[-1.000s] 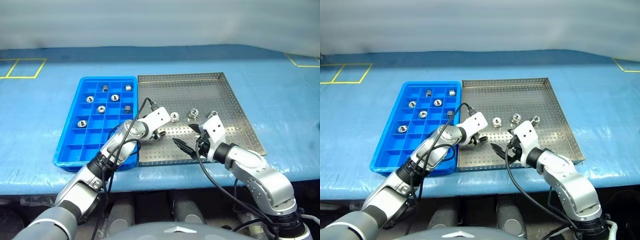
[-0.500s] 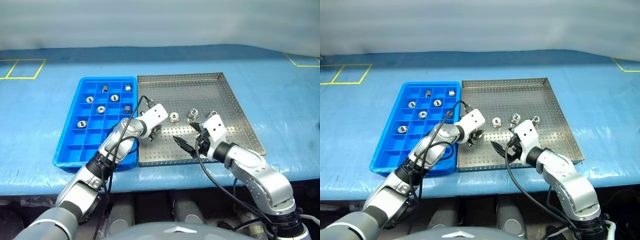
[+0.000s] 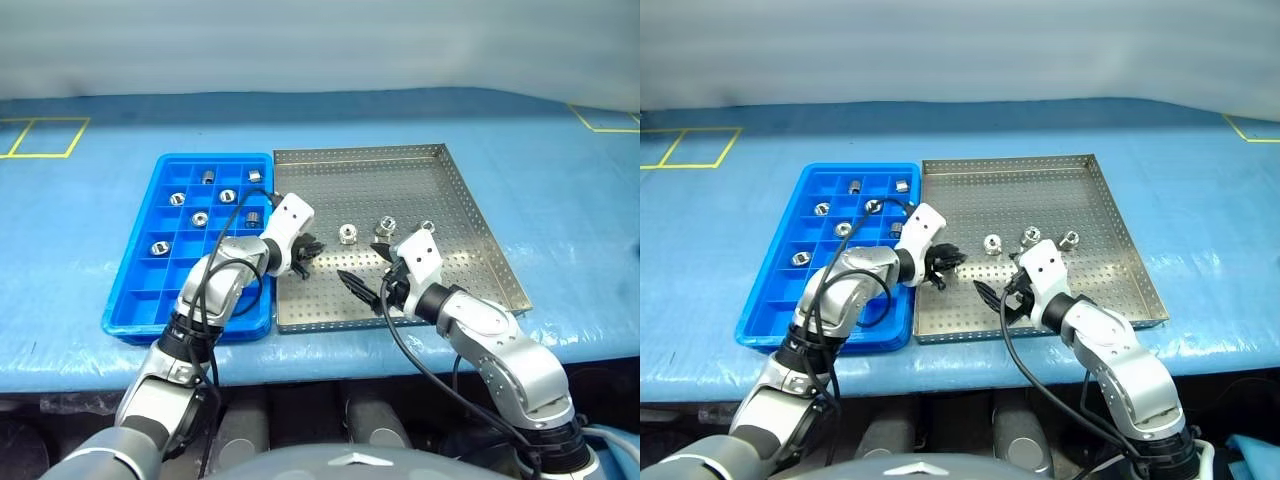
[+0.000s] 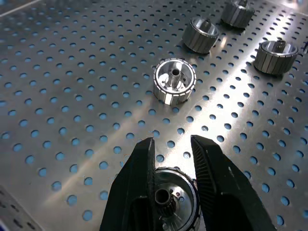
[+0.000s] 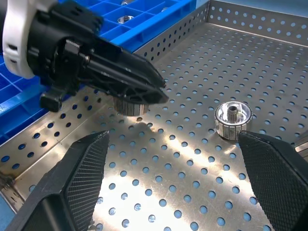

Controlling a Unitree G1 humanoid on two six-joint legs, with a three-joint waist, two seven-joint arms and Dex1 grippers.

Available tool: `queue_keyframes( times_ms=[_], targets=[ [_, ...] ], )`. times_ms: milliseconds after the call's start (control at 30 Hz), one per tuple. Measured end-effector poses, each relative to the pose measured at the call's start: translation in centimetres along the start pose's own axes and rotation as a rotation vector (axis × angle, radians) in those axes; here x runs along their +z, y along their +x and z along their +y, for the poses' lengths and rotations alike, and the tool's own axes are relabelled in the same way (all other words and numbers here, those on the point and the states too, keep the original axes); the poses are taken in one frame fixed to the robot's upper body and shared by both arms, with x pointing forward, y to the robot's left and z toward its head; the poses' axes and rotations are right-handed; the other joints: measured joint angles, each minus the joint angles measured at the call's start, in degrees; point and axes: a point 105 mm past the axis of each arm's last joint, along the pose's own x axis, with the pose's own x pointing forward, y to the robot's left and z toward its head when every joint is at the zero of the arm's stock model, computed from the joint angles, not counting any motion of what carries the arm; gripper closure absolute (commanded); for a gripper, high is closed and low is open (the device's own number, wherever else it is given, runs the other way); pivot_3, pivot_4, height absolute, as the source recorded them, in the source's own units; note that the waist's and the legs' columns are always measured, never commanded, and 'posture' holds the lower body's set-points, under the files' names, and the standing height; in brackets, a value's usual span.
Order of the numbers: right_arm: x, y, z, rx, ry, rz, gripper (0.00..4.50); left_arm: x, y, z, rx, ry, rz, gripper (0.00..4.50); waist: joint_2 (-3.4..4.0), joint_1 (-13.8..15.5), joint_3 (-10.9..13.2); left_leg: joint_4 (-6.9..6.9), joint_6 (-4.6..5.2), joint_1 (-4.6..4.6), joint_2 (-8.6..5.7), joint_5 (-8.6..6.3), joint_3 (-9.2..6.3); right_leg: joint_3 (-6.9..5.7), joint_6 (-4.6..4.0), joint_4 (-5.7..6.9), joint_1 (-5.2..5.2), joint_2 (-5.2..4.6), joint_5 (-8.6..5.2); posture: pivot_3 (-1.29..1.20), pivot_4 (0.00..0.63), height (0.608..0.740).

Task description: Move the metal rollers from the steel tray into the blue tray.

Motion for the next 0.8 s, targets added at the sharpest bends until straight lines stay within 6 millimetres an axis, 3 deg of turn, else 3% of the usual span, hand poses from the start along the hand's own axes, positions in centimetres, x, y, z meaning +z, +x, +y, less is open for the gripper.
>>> queue_keyframes(
  times_ms=[300,467,800],
  targets=[
    [-0.1,0.5,0.2,0.025,-0.005,0.009,0.00,2.5,-1.0,-0.3,0.035,-0.067,-0.137,3.69,-0.02,0.2,0.0,0.01,0.00,-0.01,-0.01,0.00,-0.01,0.00,0.01,-0.01,0.00,-0.01,0.01,0.05,0.150,0.740],
    [0.1,0.6,0.3,0.055,-0.016,0.009,0.00,4.3,-3.7,1.5,0.200,-0.060,-0.235,3.69,-0.03,0.4,0.0,-0.01,0.00,-0.01,0.00,0.00,-0.05,-0.01,0.01,0.00,0.01,0.00,0.01,0.12,0.150,0.740],
    [1.8,1.6,1.8,0.265,-0.066,-0.015,0.00,-0.3,-9.9,3.5,0.562,0.008,-0.062,3.69,-0.16,4.0,0.1,-0.01,0.00,-0.02,-0.01,0.00,-0.16,-0.11,-0.01,-0.04,0.04,-0.01,-0.01,0.33,0.150,0.740]
  ],
)
